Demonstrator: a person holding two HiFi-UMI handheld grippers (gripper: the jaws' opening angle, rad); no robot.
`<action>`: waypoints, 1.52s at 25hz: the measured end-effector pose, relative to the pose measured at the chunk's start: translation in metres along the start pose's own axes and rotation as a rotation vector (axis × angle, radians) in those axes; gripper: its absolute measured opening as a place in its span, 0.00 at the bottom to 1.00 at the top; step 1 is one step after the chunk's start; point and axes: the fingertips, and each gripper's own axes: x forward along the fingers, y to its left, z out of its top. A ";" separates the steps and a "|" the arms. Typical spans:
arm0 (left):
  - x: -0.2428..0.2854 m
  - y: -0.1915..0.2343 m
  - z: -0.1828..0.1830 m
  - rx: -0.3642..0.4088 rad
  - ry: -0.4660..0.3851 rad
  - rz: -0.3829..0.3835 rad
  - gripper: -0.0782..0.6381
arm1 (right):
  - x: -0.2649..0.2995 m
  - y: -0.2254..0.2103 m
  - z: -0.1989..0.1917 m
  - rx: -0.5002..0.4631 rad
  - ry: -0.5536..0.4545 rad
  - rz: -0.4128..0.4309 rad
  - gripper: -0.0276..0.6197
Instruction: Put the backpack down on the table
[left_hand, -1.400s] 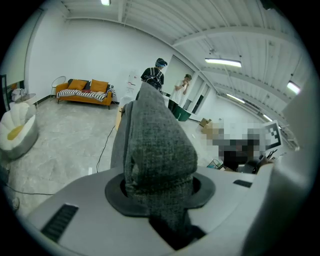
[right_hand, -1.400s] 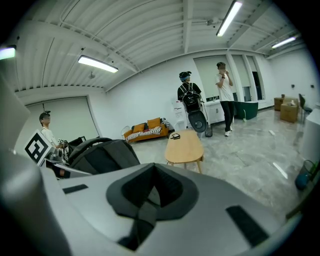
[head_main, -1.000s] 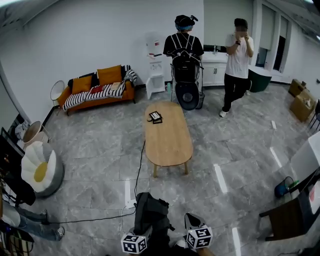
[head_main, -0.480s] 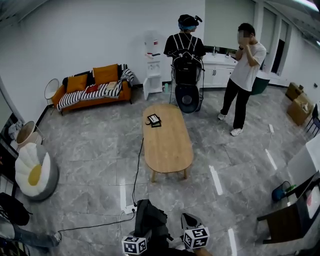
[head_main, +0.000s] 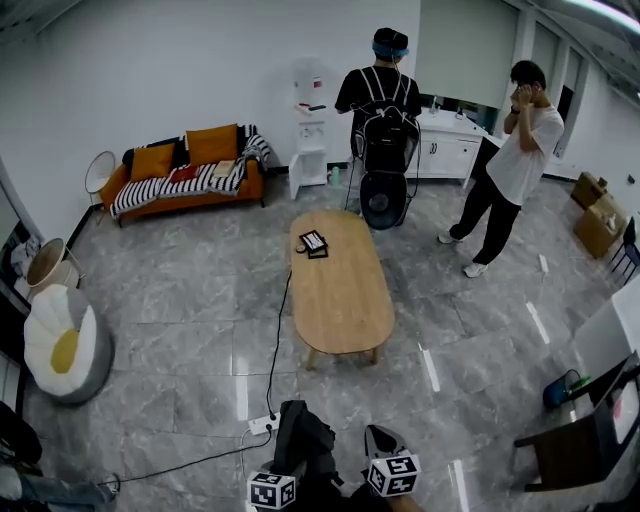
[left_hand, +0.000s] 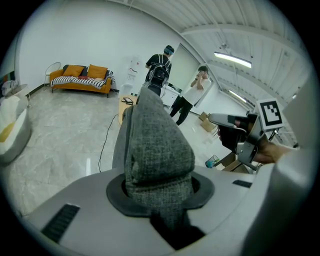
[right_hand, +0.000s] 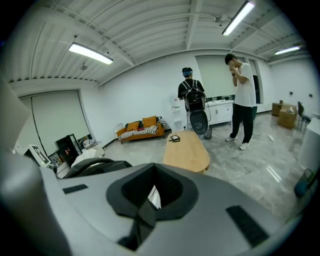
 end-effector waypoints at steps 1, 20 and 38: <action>0.001 0.003 0.002 0.007 0.000 -0.002 0.28 | 0.003 0.000 0.001 0.003 -0.004 -0.005 0.06; -0.003 0.048 0.025 -0.016 -0.016 0.019 0.28 | 0.045 0.025 0.027 -0.017 -0.022 0.019 0.06; 0.005 0.056 0.041 -0.020 -0.005 0.019 0.28 | 0.038 0.020 0.019 -0.027 0.014 -0.020 0.06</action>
